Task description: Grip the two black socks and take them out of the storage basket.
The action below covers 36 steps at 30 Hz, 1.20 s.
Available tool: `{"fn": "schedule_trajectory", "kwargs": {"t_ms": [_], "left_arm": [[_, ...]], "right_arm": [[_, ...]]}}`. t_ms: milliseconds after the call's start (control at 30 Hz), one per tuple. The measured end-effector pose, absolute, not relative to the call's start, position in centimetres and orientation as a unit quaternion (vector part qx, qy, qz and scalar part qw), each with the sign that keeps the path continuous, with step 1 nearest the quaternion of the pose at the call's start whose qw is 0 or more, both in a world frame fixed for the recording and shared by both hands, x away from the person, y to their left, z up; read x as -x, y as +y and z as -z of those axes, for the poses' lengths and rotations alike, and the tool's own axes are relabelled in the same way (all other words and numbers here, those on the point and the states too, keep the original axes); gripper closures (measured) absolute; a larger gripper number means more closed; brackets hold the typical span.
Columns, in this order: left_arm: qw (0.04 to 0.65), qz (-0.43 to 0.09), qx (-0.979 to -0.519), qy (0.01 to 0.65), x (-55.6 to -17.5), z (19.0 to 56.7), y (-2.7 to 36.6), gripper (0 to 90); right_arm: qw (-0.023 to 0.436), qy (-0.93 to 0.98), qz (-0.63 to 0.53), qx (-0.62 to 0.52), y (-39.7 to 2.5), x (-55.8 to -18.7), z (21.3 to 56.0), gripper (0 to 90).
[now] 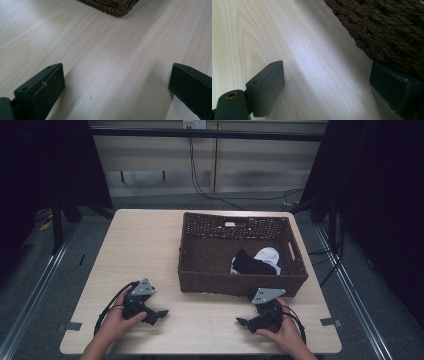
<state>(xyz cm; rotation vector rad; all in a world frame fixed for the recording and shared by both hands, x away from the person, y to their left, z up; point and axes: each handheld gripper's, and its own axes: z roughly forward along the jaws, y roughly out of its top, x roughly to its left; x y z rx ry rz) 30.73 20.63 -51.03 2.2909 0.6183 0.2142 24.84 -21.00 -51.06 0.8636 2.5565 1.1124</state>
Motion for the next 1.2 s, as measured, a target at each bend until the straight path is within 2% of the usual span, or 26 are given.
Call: {"fn": "schedule_trajectory", "kwargs": {"t_ms": [500, 833, 967, 1200], "left_arm": [[0.37, -0.084, -0.893, 0.241, -30.7, 51.0, 20.6, 0.0], [0.371, -0.084, -0.893, 0.241, -30.7, 51.0, 20.6, 0.0], [0.371, -0.083, -0.893, 0.241, -30.7, 51.0, 20.6, 0.0], [0.371, -0.084, -0.893, 0.241, -30.7, 51.0, 20.6, 0.0]], "right_arm": [[0.102, 0.875, -0.381, -0.282, -21.3, -25.0, 51.0, 12.5], [0.064, 0.912, -0.283, -0.29, -20.8, -25.6, 49.2, 15.2], [0.033, 0.934, -0.218, -0.281, -20.0, -25.8, 48.1, 17.0], [0.01, 0.96, -0.103, -0.259, -19.2, -25.9, 46.6, 19.1]]}}
